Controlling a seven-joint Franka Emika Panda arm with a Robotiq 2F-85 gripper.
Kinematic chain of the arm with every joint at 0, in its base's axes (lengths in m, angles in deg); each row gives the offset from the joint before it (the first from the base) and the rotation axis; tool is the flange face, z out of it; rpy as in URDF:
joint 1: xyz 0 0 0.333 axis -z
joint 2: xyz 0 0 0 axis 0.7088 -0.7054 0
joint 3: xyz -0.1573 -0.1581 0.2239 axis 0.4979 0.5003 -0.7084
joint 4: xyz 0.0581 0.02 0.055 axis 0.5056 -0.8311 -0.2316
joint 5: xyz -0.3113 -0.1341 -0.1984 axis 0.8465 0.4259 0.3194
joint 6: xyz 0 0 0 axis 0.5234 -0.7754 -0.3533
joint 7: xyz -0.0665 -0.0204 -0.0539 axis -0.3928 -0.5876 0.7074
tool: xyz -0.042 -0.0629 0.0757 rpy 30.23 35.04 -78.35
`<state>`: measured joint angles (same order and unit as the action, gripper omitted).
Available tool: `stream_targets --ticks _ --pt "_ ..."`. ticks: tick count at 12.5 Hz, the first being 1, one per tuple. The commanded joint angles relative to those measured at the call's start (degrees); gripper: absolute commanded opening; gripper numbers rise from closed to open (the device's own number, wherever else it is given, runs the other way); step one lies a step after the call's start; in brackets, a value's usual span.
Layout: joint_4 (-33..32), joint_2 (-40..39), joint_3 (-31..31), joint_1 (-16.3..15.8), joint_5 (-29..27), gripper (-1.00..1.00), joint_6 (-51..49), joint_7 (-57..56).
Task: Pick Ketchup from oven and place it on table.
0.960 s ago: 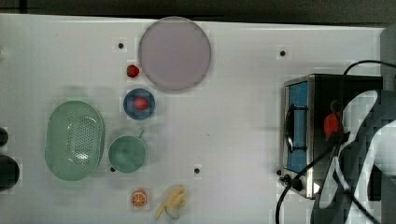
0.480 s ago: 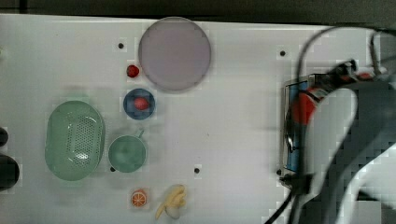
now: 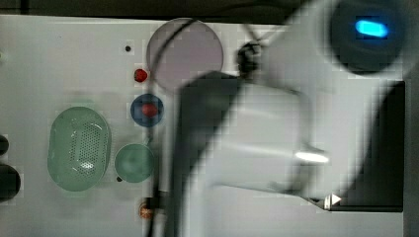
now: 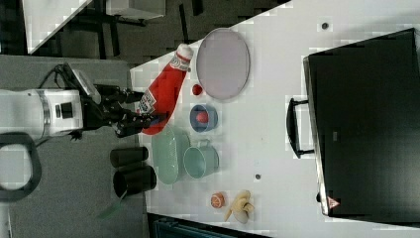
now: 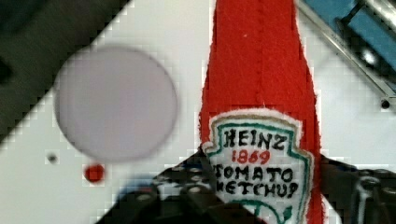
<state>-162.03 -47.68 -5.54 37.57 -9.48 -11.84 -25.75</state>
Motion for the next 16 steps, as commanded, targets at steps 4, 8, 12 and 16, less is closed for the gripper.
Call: stream_targets --ticks 4,8,12,16 --pt "-14.9 -1.6 -3.3 -1.2 3.4 0.27 7.0 1.2" --pt "-28.0 -3.5 -3.2 -1.1 3.3 0.27 21.6 3.3" --pt "-32.9 -9.3 -3.3 -1.0 3.0 0.27 32.7 3.4" --pt "-33.4 -14.7 -3.4 -1.0 2.1 0.74 37.1 3.4"
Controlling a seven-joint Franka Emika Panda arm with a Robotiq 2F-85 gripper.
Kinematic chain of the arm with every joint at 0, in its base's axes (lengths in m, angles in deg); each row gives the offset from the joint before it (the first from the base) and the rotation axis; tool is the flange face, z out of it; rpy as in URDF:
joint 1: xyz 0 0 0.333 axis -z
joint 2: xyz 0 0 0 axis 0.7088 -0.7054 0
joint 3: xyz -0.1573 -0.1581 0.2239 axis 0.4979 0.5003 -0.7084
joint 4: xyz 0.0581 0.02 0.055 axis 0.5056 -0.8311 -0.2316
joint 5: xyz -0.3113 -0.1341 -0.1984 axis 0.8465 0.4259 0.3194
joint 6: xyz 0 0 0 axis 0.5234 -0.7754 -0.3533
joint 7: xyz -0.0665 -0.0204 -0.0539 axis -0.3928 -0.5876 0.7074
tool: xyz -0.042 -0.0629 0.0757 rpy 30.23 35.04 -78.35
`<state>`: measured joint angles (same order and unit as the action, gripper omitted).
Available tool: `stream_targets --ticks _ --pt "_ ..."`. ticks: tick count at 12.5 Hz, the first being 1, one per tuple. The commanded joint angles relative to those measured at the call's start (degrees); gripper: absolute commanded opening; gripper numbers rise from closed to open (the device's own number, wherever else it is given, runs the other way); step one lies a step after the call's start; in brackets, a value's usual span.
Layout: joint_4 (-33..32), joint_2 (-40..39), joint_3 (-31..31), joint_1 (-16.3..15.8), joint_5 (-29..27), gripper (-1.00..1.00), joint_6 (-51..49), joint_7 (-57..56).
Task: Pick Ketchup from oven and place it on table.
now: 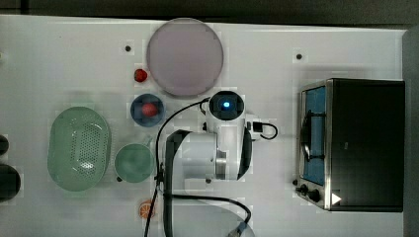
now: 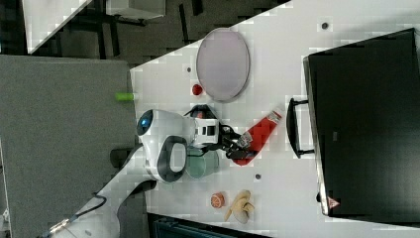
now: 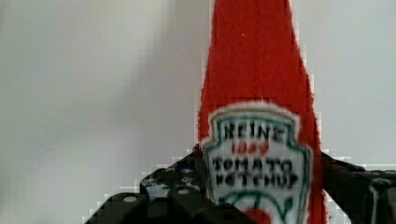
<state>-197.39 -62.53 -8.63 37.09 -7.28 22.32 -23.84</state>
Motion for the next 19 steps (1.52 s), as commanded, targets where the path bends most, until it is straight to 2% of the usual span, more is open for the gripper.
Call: stream_targets --ticks 1,4,8,13,16,19 --pt "2.0 -1.0 -0.3 -0.5 -0.1 0.96 4.4 1.5" --pt "2.5 -0.5 -0.2 -0.5 -0.1 1.00 5.3 1.6" --pt "7.1 8.4 1.0 -0.4 -0.1 1.00 -3.6 1.6" --pt "21.3 18.5 1.7 -0.4 0.1 1.00 -18.4 1.6" --pt "30.1 18.9 1.6 -0.5 0.1 1.00 -26.3 1.6" --pt "36.4 18.7 1.5 -0.5 0.1 1.00 -38.5 1.6"
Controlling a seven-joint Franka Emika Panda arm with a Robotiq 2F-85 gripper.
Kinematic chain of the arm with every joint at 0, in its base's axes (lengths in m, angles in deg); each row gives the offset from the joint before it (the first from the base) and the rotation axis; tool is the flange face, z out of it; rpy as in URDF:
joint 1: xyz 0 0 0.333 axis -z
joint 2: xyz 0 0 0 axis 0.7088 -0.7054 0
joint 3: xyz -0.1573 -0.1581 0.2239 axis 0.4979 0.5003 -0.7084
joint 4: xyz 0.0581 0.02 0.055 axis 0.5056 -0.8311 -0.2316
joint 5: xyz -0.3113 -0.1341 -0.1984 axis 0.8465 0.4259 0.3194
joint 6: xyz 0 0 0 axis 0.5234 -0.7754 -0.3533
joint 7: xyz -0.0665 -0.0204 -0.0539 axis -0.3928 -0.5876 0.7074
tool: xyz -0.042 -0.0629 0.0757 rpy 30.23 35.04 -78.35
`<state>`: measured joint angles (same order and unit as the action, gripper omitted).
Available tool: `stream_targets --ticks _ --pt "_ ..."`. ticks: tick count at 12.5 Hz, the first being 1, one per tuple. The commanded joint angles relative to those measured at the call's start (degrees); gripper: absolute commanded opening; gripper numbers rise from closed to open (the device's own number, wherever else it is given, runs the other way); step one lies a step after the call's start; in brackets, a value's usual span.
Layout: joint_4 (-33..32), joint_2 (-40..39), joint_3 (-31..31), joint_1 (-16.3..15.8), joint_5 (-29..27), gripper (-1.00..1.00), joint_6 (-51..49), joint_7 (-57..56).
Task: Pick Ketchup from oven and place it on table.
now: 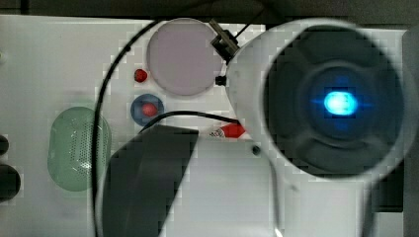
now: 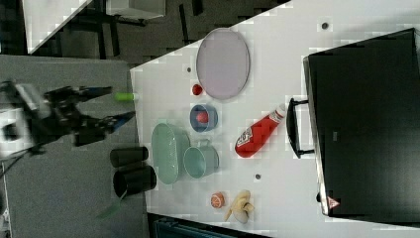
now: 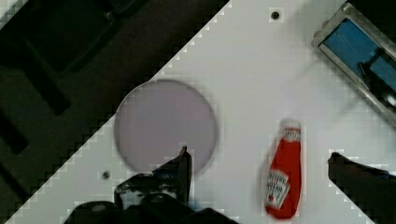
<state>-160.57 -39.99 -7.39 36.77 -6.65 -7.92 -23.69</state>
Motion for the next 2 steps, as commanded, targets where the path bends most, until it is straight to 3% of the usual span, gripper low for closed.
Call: stream_targets --ticks 1,2 --pt "1.1 -3.8 0.3 -0.1 -0.5 1.00 -13.0 1.5" --pt "2.2 -3.8 0.3 -0.1 -0.5 1.00 -16.5 1.5"
